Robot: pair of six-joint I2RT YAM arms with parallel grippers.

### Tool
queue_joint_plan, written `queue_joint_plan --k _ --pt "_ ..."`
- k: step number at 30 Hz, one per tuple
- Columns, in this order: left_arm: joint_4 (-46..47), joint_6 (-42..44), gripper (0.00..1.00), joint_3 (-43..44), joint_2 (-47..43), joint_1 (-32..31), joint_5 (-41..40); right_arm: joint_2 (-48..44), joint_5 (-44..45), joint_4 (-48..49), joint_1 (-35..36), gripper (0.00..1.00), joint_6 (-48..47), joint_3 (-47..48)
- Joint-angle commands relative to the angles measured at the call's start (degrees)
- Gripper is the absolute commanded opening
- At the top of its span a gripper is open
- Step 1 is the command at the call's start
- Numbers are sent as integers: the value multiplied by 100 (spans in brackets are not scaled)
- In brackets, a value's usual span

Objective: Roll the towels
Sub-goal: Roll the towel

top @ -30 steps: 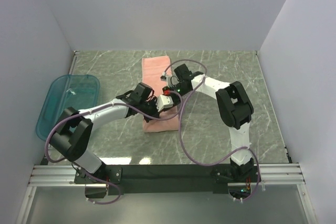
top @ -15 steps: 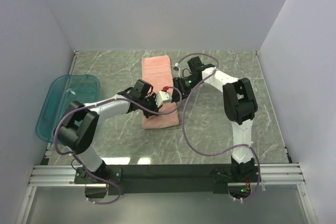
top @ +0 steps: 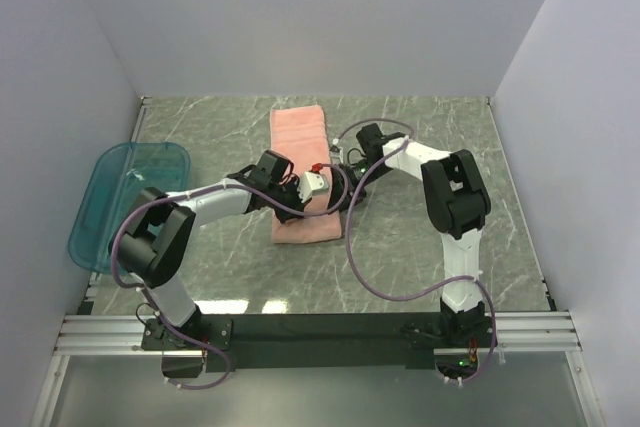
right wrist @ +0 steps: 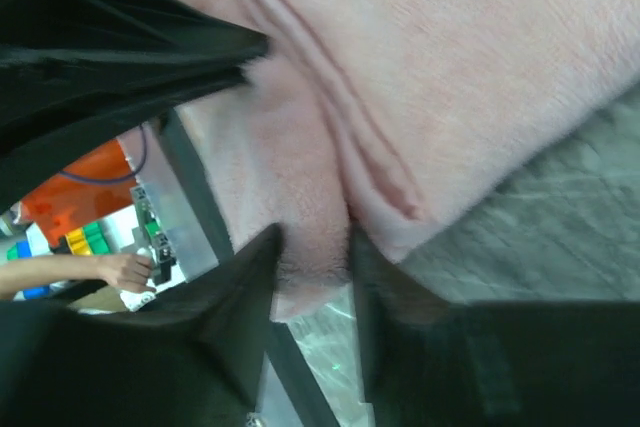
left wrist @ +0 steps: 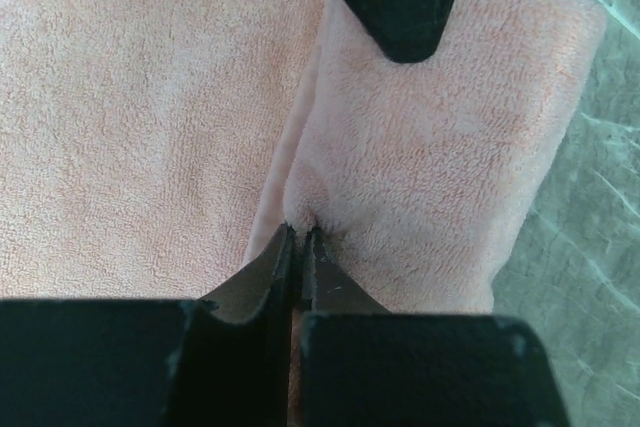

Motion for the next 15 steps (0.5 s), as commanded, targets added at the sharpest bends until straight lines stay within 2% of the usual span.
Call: queue_joint_plan --k 1,2,5,10,15 --pt "122 50 9 90 -39 78 -172 111 405 165 9 37 55 -237" --pt "114 41 12 55 -57 96 -242 155 468 244 0 30 91 -273" --pt "-53 119 18 -77 -119 140 -400 234 705 526 26 20 259 -343" --pt "-518 444 29 -480 -540 236 -708 348 1136 605 96 19 233 -326" --pt "-1011 392 38 -692 -1259 342 -1086 226 1417 561 131 20 118 -466"
